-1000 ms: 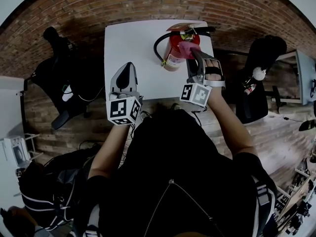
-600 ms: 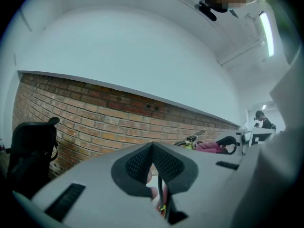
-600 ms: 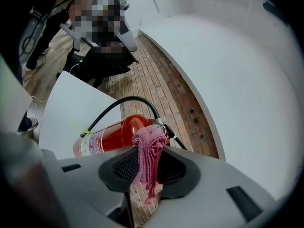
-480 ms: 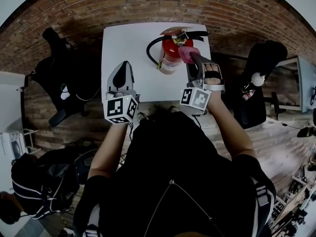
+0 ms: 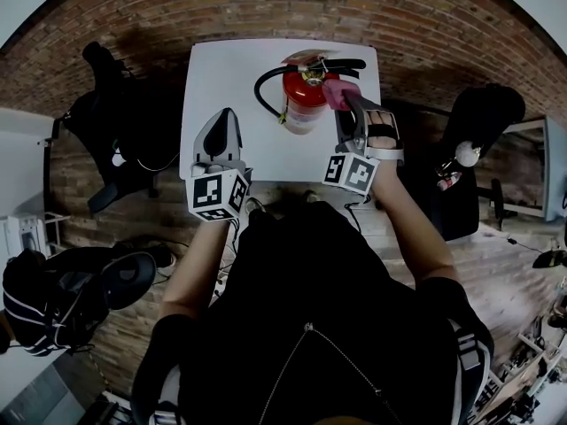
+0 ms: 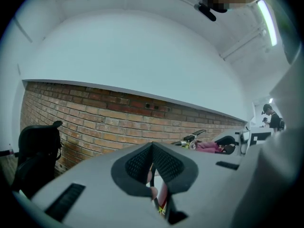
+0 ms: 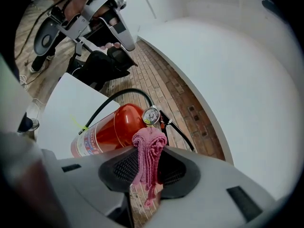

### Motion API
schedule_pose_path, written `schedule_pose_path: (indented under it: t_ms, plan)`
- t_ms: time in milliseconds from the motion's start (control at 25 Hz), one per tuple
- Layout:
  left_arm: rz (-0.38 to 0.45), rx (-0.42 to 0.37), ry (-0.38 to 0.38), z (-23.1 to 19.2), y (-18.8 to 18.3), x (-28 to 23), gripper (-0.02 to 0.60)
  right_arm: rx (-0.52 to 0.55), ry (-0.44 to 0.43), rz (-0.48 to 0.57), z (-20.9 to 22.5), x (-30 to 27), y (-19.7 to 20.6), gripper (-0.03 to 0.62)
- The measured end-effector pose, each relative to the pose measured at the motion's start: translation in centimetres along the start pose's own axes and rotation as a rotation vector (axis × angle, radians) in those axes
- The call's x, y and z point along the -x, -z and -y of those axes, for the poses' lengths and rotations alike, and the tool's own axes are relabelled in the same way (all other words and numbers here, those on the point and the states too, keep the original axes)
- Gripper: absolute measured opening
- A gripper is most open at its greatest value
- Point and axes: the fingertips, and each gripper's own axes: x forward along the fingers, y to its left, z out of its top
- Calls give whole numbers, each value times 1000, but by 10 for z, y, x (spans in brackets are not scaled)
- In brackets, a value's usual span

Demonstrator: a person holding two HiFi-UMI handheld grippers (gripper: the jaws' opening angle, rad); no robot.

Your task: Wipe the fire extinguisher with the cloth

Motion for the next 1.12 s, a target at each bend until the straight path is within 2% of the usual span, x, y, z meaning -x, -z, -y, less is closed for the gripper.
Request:
schedule_pose_path:
  t_ms: [160,280,520,760,880,1120]
  plan:
    - [6,-2,-22,17,2,-7,9,-44,-3,29,5,-7,9,115]
    - [0,-4,-37,29,4,-12,9,-122,-35,62,8,-10,15,115]
    - [-8,-15,-71,47,5,-16,9,-387,-198,140,11,-4,23,115]
    - [-15,-30,-81,65,5,-22,9,-629,-279,227,28,15,29,115]
    - [-9,-38,-70,76,1,-25,9,-747,-290,290,44,26,28,115]
    - [11,-47,2,101,-22,-26,9,-868,-293,360,71,52,18,115]
